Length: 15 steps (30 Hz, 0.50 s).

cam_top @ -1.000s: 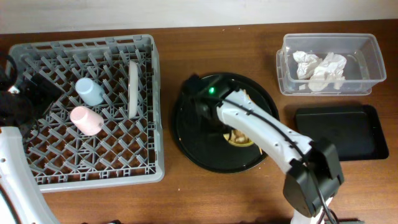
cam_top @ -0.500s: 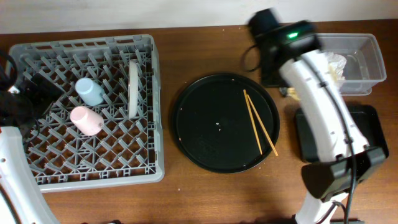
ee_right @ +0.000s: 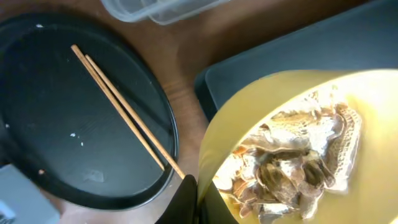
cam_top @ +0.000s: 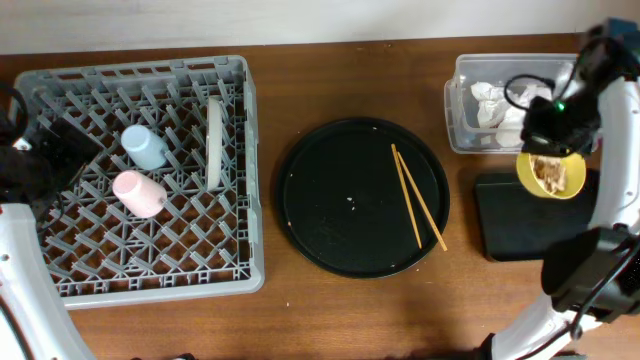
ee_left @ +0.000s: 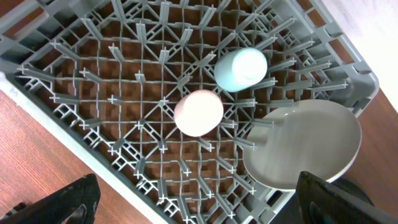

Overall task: Sort waste into correct bins and load items into the dishwasher rack
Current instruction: 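Tip the yellow bowl to dump food scraps onto the black tray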

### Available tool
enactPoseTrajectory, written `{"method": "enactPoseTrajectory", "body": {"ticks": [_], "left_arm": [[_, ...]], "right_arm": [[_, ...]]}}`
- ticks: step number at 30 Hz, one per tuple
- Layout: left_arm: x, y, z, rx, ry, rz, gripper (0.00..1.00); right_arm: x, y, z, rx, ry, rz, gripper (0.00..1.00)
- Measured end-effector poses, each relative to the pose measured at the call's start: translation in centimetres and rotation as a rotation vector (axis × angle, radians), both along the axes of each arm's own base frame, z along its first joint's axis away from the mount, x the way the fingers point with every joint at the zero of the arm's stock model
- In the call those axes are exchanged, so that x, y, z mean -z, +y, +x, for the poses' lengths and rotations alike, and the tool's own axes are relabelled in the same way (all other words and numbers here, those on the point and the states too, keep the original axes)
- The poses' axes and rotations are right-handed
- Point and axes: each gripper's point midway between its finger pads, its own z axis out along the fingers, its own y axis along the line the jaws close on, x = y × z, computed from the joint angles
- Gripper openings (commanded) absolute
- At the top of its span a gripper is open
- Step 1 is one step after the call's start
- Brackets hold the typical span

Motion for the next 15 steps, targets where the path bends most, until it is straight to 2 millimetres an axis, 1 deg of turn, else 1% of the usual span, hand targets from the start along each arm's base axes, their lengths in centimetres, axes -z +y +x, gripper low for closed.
{"method": "enactPoseTrajectory", "body": {"ticks": [5,8,11,15], "left_arm": [[0.0,0.0,0.0,0.000,0.000,0.000,0.99],[0.0,0.0,0.0,0.000,0.000,0.000,0.99],[0.0,0.0,0.0,0.000,0.000,0.000,0.99],[0.0,0.0,0.0,0.000,0.000,0.000,0.99]], "right_arm": [[5.3,-2.0,-1.5,0.055,0.017,0.183,0.04],[7.4,-3.1,-2.8,0.100,0.012,0.271,0.04],[8.0,-4.0,-3.3,0.141,-0.060,0.394,0.04],[7.2,-5.0,-3.7,0.173,-0.198,0.541,0.04]]}}
